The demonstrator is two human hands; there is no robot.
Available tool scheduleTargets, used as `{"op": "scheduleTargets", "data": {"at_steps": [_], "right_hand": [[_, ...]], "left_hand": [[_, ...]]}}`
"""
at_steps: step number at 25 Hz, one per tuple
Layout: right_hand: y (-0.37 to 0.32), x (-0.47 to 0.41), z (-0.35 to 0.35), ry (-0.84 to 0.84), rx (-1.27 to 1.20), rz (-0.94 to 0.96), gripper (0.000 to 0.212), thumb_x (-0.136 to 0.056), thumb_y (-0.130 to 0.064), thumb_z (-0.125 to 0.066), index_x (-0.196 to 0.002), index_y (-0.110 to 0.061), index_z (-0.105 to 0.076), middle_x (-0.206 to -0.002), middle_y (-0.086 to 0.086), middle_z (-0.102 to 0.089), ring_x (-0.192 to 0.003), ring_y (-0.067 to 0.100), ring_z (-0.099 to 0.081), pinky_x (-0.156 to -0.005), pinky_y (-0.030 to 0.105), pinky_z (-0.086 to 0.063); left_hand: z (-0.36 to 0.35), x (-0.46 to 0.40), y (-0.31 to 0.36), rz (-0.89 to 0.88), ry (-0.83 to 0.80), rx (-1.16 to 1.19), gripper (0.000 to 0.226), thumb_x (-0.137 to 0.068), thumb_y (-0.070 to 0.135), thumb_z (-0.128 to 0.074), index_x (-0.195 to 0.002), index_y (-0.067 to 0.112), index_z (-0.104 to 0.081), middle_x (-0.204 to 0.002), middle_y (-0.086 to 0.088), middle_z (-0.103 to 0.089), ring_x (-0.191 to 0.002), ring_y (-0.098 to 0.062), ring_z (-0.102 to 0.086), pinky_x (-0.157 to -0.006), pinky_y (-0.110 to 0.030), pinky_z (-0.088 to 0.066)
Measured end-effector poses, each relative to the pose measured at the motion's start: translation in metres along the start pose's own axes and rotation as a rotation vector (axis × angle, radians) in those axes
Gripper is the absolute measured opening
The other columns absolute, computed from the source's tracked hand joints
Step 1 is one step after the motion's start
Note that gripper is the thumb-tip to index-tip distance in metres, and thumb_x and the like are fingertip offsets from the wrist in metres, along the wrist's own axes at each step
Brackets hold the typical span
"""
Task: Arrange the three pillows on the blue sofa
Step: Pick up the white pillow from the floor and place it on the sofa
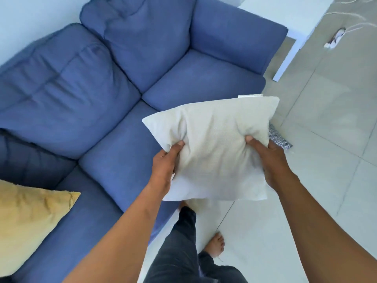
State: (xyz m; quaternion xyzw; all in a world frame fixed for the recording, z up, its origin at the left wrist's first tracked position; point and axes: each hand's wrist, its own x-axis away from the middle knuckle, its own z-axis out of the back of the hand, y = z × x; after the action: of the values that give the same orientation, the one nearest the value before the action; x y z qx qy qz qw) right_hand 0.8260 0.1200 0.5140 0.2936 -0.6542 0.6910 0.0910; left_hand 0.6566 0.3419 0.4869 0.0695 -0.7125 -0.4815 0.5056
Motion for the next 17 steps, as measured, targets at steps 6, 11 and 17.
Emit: {"op": "scheduleTargets", "data": {"at_steps": [6, 11, 17], "right_hand": [[-0.026, -0.049, -0.109, -0.119, 0.145, -0.017, 0.019, -0.083, -0.038, -0.089, -0.093, -0.024, -0.083, -0.104, -0.005, -0.085, -0.109, 0.024, -0.078, -0.106, 0.053, -0.058], [-0.040, -0.083, -0.214, -0.211, 0.271, -0.020, 0.055, -0.062, -0.064, -0.090, -0.098, -0.023, -0.082, -0.103, -0.009, -0.085, -0.108, 0.023, -0.078, -0.104, 0.049, -0.059], [-0.045, -0.101, -0.310, -0.335, 0.366, -0.061, 0.054, -0.061, -0.068, -0.091, -0.092, -0.026, -0.080, -0.100, -0.009, -0.084, -0.106, 0.025, -0.078, -0.096, 0.046, -0.062]], "left_hand": [[0.076, -0.038, 0.040, -0.004, 0.137, 0.083, 0.026, -0.071, 0.050, -0.088, -0.077, 0.026, -0.082, -0.084, 0.012, -0.083, -0.067, -0.001, -0.077, -0.064, -0.021, -0.056], [0.142, -0.069, 0.066, 0.024, 0.242, 0.125, 0.043, -0.064, 0.057, -0.086, -0.087, 0.021, -0.080, -0.087, 0.012, -0.084, -0.071, -0.004, -0.079, -0.066, -0.024, -0.060], [0.217, -0.090, 0.091, 0.000, 0.320, 0.167, 0.029, -0.081, 0.044, -0.084, -0.099, 0.022, -0.082, -0.100, 0.004, -0.085, -0.088, -0.015, -0.082, -0.070, -0.026, -0.064]]}}
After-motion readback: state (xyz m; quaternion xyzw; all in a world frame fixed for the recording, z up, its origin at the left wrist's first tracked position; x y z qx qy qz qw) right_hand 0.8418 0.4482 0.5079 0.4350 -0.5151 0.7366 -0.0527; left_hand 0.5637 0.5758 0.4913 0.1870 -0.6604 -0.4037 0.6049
